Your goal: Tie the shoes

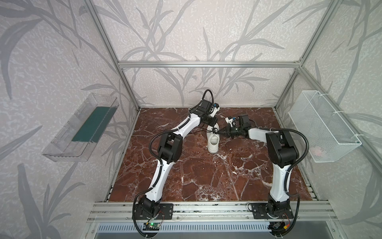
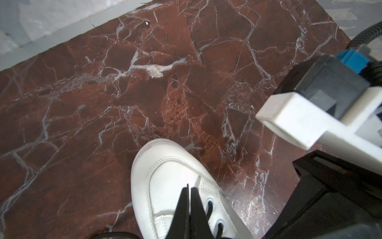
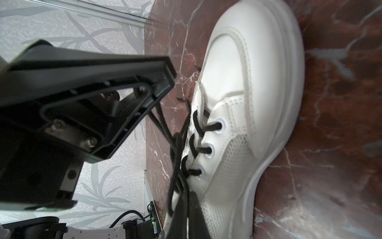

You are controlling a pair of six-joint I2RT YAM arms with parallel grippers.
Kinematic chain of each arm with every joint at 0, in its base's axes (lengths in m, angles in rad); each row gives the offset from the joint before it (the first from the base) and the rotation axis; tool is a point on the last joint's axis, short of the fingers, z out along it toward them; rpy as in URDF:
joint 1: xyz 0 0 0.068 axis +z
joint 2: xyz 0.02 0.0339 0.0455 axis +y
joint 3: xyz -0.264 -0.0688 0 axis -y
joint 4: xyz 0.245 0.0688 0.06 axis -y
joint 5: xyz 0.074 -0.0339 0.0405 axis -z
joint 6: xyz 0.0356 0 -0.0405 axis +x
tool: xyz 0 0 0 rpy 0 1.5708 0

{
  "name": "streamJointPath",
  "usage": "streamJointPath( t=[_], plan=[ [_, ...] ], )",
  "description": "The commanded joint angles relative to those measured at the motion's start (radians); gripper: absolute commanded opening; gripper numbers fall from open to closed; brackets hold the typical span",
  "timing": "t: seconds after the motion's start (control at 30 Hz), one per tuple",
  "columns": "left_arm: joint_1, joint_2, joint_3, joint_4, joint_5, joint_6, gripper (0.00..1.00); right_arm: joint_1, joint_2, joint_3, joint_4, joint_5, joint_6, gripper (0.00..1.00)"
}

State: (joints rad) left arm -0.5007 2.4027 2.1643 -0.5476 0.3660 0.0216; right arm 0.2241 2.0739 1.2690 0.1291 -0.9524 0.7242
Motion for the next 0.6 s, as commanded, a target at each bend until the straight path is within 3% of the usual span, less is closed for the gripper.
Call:
streamJointPath(
  t=[0.0, 0.57],
  plan=[
    [0.006, -0.07, -0.017, 0.02, -0.01, -0.018, 0.0, -0.009, -0.054, -0.008, -0.009, -0.019, -0.018, 0.0],
    [0.031, -0.132, -0.078, 0.037, -0.025, -0.019, 0.0, -0.041, -0.102, -0.061, -0.043, -0.01, -0.056, 0.0]
  ],
)
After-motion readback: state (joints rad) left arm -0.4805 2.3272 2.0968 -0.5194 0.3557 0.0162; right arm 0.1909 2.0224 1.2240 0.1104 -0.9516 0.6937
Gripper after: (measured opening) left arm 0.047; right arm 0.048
